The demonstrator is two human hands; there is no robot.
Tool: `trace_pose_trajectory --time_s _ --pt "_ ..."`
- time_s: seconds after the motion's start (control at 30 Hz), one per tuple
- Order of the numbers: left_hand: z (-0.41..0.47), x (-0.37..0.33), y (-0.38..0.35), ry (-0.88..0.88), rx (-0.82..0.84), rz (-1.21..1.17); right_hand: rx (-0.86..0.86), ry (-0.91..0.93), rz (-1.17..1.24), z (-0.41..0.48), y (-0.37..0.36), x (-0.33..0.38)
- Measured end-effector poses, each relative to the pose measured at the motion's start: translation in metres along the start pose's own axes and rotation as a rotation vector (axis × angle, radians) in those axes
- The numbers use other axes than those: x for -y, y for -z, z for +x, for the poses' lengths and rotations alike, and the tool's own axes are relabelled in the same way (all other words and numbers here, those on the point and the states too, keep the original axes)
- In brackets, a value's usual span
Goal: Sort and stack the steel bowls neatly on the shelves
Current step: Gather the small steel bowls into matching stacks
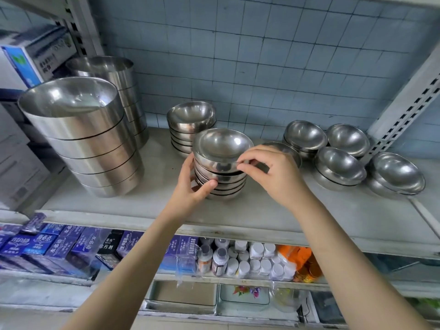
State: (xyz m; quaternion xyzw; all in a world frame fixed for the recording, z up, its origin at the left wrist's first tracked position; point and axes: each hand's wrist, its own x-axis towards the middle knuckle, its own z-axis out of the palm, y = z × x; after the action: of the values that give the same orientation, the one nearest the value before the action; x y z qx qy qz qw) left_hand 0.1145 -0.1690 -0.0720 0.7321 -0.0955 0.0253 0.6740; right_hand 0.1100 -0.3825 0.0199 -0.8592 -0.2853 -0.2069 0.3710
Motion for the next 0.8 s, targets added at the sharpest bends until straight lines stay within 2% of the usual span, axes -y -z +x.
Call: trace_pose_trajectory --time_s 0.2,0.3,0.4,0.47,0.5,0.6,0.7,0.8 --pt "-0.002 -0.006 -0.001 0.016 0.008 -0.039 0.032 -0.033 -0.048 -0.004 -0.002 -0.001" --pt "-0.001 -0.005 0.0 0.021 0.019 -0.041 0.029 -0.1 0.018 -0.007 0.001 0.001" --pt "0.001 0.002 0.003 0.017 0.053 -0.047 -0.137 -0.317 0.145 -0.012 0.01 -0.004" --pt "0.002 0.007 0.005 0.016 0.083 -0.029 -0.276 -0.38 -0.01 -0.019 0.017 -0.023" --pt "0.003 0.009 0.005 0.013 0.089 -0.01 -0.288 -0.405 -0.128 -0.023 0.02 -0.036" --pt "0.005 0.015 0.003 0.029 0.061 0.045 -0.142 -0.547 -0.358 -0.033 0.023 -0.068" --pt "0.008 0.019 0.003 0.055 0.021 0.1 -0.011 -0.559 -0.383 -0.038 0.02 -0.08" --pt "0.013 0.024 0.002 0.019 0.033 0.163 -0.019 -0.599 -0.352 -0.044 0.017 -0.077"
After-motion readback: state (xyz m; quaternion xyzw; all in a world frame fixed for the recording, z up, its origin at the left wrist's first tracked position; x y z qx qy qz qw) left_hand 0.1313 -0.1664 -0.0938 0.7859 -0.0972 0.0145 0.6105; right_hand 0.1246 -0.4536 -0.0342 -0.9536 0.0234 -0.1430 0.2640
